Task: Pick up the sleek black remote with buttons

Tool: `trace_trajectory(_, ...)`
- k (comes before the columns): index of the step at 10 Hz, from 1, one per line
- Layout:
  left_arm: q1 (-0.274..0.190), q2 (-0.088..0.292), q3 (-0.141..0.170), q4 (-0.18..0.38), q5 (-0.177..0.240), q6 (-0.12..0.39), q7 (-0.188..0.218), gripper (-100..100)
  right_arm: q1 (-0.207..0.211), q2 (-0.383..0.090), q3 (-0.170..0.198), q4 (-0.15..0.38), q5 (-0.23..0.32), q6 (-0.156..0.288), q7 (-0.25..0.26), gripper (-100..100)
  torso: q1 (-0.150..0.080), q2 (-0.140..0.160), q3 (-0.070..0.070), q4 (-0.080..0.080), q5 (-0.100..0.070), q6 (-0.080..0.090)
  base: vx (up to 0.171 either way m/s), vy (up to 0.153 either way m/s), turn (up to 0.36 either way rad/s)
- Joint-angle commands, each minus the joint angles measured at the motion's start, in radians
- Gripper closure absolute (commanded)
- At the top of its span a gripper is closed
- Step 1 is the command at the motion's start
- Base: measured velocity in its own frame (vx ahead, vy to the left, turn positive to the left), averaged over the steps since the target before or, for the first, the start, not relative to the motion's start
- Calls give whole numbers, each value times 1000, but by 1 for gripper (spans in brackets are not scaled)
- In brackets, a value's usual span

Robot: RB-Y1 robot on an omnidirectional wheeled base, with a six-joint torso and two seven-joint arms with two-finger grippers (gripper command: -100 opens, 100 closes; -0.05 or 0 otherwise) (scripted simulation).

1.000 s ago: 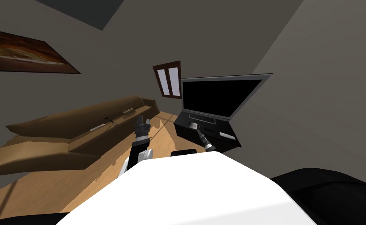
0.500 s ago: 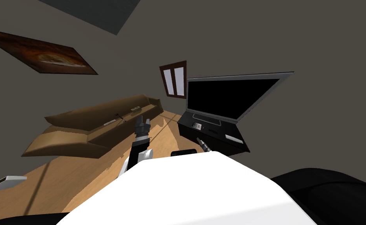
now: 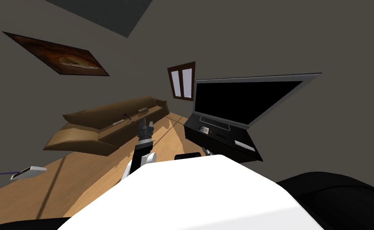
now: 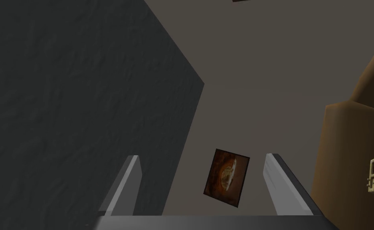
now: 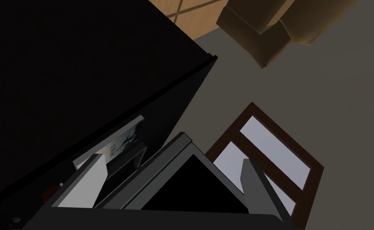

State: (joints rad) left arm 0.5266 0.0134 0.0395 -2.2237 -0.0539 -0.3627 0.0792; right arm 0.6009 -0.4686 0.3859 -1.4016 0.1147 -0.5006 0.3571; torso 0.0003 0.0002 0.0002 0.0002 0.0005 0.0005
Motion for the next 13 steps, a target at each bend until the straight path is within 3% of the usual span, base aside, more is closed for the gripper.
trace_trajectory(1, 0, 0, 0, 0, 0, 0, 0, 0, 0, -22, 21, 50, 27, -5, 19, -100, 0, 0, 0, 0, 0, 0, 21, 31, 217)
trace_trajectory(6, 0, 0, 0, 0, 0, 0, 0, 0, -3, -45, 41, 154, 54, -4, 37, -100, 0, -1, -1, 0, 0, 0, 24, 15, 77)
trace_trajectory(13, 0, 0, 0, 0, 0, 0, 0, 0, -20, -129, 112, 379, 164, 8, 106, -100, -1, -2, -1, 0, 0, 0, 46, 8, 168)
